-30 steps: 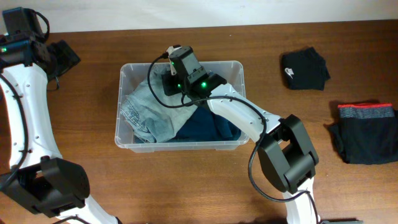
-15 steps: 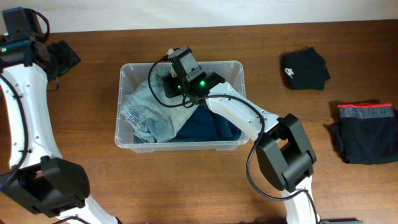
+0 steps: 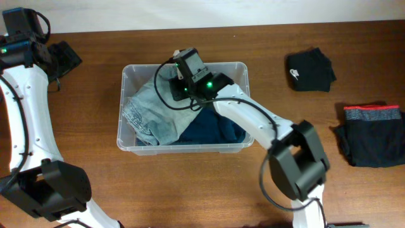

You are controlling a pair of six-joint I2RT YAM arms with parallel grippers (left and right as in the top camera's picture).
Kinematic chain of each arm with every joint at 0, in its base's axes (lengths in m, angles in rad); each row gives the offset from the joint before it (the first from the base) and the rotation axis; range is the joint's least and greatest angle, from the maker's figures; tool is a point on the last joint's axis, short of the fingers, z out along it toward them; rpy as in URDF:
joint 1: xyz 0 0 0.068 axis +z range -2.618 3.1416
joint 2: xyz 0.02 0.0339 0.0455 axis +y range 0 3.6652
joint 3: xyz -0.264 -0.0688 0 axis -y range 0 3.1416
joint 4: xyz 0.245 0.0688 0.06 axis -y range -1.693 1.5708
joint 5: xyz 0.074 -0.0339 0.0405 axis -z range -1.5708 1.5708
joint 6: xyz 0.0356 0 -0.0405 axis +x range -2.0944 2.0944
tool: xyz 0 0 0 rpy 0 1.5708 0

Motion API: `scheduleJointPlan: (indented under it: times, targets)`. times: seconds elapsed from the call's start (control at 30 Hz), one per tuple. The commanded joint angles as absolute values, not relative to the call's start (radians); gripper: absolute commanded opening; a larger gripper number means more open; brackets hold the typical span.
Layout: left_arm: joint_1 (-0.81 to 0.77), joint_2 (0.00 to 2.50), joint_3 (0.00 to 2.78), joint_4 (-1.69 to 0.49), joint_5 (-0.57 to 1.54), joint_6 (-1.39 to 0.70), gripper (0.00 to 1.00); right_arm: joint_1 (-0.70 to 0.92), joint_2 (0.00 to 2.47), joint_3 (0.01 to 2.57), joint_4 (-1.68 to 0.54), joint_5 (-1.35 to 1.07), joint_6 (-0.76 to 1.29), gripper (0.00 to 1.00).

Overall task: Pack container
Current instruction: 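Move the right gripper right over the black shorts on the table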

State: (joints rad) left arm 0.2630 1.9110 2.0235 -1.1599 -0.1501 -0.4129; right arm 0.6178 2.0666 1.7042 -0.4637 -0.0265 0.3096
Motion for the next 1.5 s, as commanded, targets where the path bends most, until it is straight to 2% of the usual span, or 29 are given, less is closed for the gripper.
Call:
scheduleJointPlan:
  times: [0.0,0.23,0.33,0.37,0.43,0.5,0.57,0.6,0.87,1.13,1.47]
  targets:
    - [0.263,1.915,2.03,-1.161,-0.155,-0.426,0.99,0.599,1.895,1.702,-0.482,0.094,0.297,0.04]
    - [0.263,1.915,2.03,-1.161,-0.155,-0.426,0.99,0.505,1.65,1.702,-0.643,0.199,0.416,0.06]
    - [0.263,1.915,2.03,-1.161,-0.155,-0.426,0.99,0.416,1.565,1.702,-0.756,0.199,0.465,0.14]
    - [0.263,1.915,2.03,-1.161,-0.155,-0.426,0.99,0.386,1.543,1.702,-0.792,0.199,0.476,0.19]
    - [0.263,1.915,2.03,-1.161,-0.154,-0.426,0.99,0.322,1.505,1.702,-0.86,0.193,0.481,0.41]
    - [0.263,1.915,2.03,-1.161,-0.155,-0.426,0.99,0.256,1.474,1.702,-0.93,0.19,0.495,0.58]
    - [0.263,1.915,2.03,-1.161,-0.155,-0.426,0.99,0.188,1.453,1.702,-1.005,0.179,0.53,0.88]
    - [0.263,1.915,2.03,-1.161,-0.154,-0.426,0.99,0.156,1.447,1.701,-1.036,0.165,0.538,0.99]
    - [0.263,1.915,2.03,-1.161,-0.154,-0.426,0.99,-0.147,1.463,1.7,-1.19,-0.121,0.54,0.99]
    - [0.263,1.915,2.03,-1.161,-0.155,-0.426,0.99,-0.421,1.474,1.694,-1.225,-0.36,0.588,0.99]
    - [0.263,1.915,2.03,-1.161,-0.154,-0.426,0.99,-0.656,1.473,1.687,-1.295,-0.382,0.6,0.99]
